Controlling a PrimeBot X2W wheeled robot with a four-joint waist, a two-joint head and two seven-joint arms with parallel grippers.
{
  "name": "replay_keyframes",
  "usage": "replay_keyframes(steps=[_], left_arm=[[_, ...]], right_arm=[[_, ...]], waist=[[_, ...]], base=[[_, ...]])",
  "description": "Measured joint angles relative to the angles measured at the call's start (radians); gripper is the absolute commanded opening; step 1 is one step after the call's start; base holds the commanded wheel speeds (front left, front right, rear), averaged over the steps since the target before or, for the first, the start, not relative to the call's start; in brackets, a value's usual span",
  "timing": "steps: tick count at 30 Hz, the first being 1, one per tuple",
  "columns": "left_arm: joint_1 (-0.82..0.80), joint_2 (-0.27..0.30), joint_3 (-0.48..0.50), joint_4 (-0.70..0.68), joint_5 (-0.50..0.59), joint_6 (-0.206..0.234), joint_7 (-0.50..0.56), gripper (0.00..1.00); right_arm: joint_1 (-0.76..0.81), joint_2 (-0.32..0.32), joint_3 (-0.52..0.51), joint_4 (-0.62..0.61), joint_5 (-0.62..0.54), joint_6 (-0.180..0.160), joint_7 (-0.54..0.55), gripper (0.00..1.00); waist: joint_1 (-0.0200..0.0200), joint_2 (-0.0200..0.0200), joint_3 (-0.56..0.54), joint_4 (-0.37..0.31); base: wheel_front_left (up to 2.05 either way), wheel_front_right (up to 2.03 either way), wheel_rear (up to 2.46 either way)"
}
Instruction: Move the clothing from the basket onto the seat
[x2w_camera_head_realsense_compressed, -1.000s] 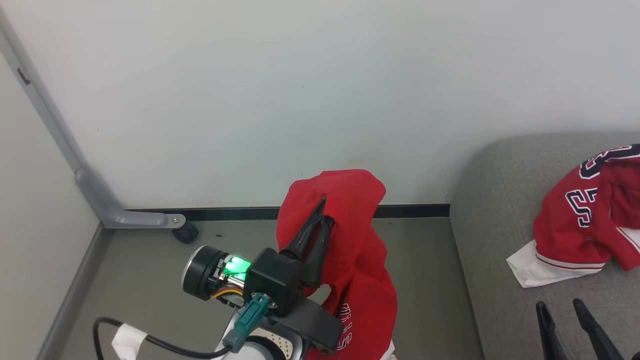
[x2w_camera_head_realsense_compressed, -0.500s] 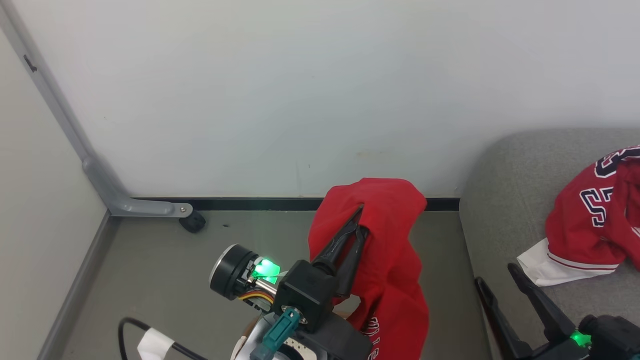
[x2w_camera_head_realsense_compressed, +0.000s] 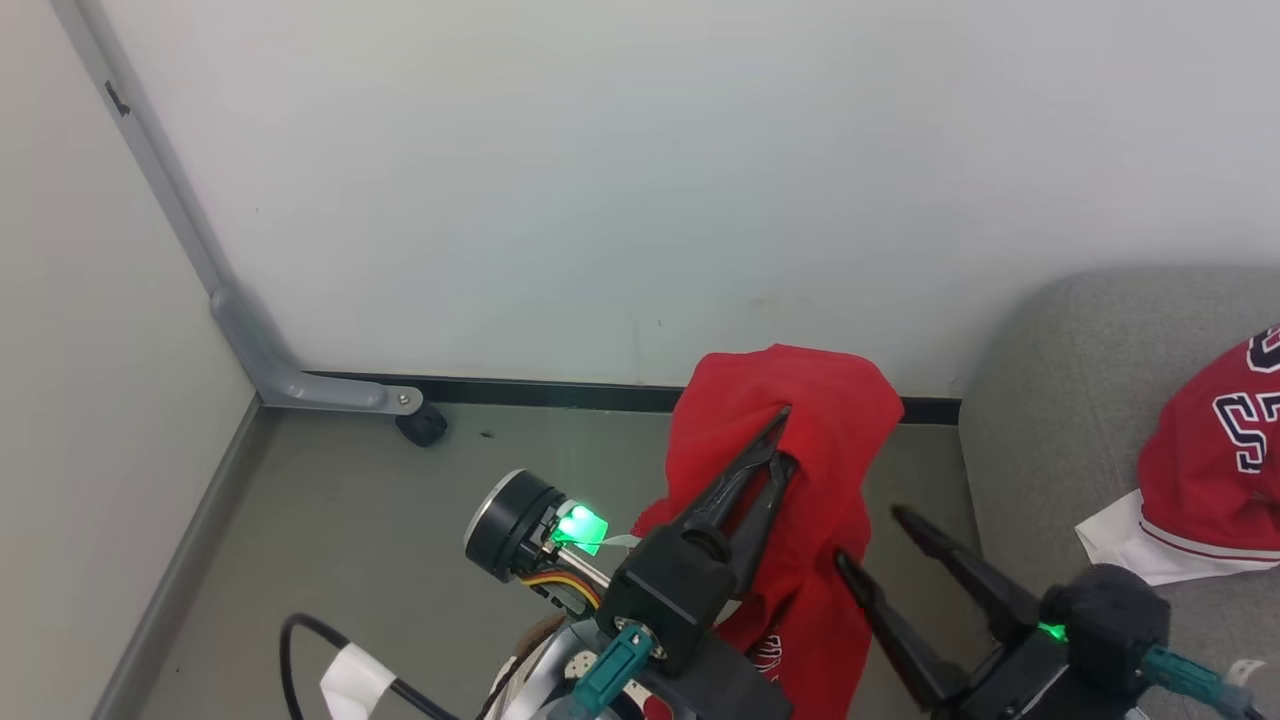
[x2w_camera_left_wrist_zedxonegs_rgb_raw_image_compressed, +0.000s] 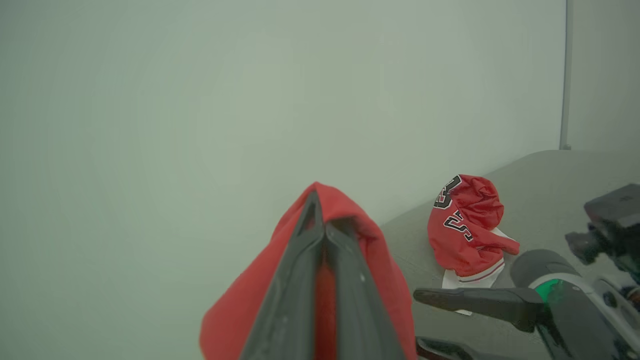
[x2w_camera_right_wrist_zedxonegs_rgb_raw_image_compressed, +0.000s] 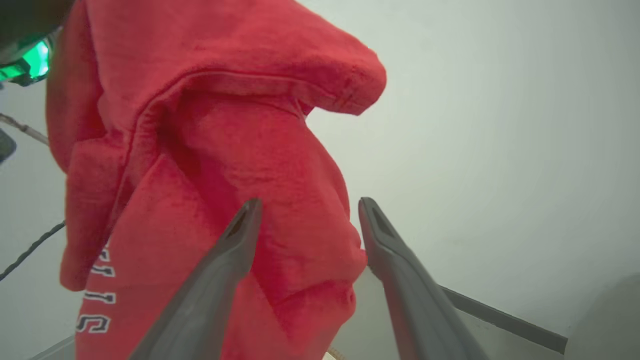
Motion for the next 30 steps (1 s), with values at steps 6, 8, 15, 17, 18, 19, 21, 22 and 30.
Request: replay_keyframes(steps=[6,8,15,17,18,19,21,22,30], left_arm=[[-0.031,0.0,-0.038,0.015,-0.036,0.0,-0.008,0.0],[-0.035,0.0,-0.049,0.017,-0.042,0.0,-0.008,0.0],[-0.048,0.0,-0.075,0.018,-0.05,0.0,-0.007,0.0],[-0.048,0.0,-0.077,0.016,-0.05,0.0,-0.008,0.0],[-0.048,0.0,-0.079,0.016,-0.05,0.0,-0.008,0.0],[-0.048,0.0,-0.08,0.016,-0.05,0.0,-0.008,0.0],[-0.048,0.0,-0.081,0.016,-0.052,0.0,-0.008,0.0],[-0.048,0.0,-0.081,0.016,-0.052,0.0,-0.008,0.0],[-0.048,0.001,-0.074,0.017,-0.052,0.0,-0.008,0.0]], right_arm=[[-0.108,-0.071,0.184,-0.006,0.052,0.0,0.009,1.0],[-0.137,-0.08,0.224,-0.006,0.066,0.0,0.009,1.0],[-0.231,-0.089,0.334,0.024,0.111,0.0,0.007,0.47],[-0.253,-0.084,0.356,0.03,0.123,0.0,0.006,0.0],[-0.262,-0.082,0.367,0.033,0.13,0.0,0.004,0.0],[-0.271,-0.081,0.383,0.036,0.137,0.0,0.002,0.0],[-0.277,-0.075,0.402,0.043,0.146,0.0,-0.002,0.0],[-0.278,-0.073,0.413,0.046,0.152,0.0,-0.002,0.0],[-0.299,-0.07,0.453,0.075,0.201,0.0,-0.012,0.0]], waist=[[0.0,0.0,-0.005,0.018],[0.0,0.0,-0.009,0.025],[0.0,0.0,-0.023,0.049],[0.0,0.0,-0.026,0.051],[0.0,0.0,-0.027,0.052],[0.0,0.0,-0.028,0.053],[0.0,0.0,-0.03,0.055],[0.0,0.0,-0.031,0.056],[-0.0002,0.0,-0.036,0.062]], base=[[0.0,0.0,0.0],[0.0,0.0,0.0],[0.0,0.0,0.0],[0.0,0.0,0.0],[0.0,0.0,0.0],[0.0,0.0,0.0],[0.0,0.0,0.0],[0.0,0.0,0.0],[0.0,0.0,0.0]])
